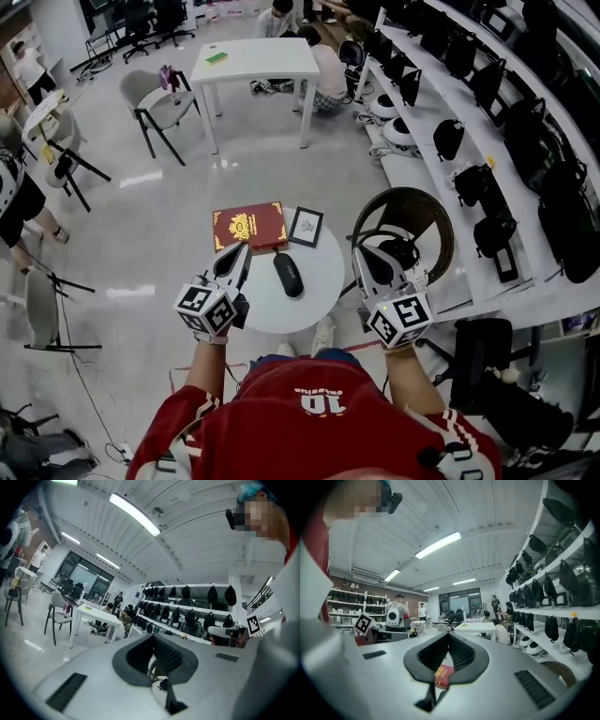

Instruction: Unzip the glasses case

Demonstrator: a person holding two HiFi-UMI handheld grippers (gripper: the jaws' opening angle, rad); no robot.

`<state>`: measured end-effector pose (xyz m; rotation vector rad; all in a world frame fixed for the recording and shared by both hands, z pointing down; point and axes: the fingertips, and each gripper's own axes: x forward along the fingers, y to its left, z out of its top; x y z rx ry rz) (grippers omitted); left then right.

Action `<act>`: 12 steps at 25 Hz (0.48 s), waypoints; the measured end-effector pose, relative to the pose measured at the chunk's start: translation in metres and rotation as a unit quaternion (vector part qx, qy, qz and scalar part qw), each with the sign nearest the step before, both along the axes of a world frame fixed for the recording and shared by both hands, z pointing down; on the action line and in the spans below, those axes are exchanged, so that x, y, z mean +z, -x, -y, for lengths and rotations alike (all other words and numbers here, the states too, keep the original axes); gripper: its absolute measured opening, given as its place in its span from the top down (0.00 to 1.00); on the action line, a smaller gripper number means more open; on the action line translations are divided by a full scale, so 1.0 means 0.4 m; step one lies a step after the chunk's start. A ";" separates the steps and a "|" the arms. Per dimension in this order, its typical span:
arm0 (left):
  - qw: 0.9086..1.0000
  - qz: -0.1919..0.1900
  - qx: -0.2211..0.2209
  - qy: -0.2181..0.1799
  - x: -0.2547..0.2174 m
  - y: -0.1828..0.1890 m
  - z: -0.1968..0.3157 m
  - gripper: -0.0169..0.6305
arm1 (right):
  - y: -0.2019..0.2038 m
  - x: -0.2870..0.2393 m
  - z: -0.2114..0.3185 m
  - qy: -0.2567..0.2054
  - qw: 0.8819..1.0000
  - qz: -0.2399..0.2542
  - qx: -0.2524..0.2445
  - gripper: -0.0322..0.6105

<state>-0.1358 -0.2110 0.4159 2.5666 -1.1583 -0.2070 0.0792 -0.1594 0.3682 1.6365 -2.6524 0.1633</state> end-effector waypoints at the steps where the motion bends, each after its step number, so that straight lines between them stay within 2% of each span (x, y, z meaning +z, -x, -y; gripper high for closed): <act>1: 1.000 0.000 0.000 0.004 0.003 -0.002 0.000 0.96 | 0.001 0.002 0.004 -0.001 1.000 0.002 -0.001 0.93; 8: 0.999 0.007 0.028 0.023 0.025 -0.037 -0.010 0.95 | 0.003 0.011 0.022 -0.003 1.000 0.006 -0.009 0.93; 12: 0.998 0.018 0.044 0.029 0.046 -0.076 0.009 0.81 | 0.001 0.016 0.037 -0.005 1.000 0.000 -0.012 0.93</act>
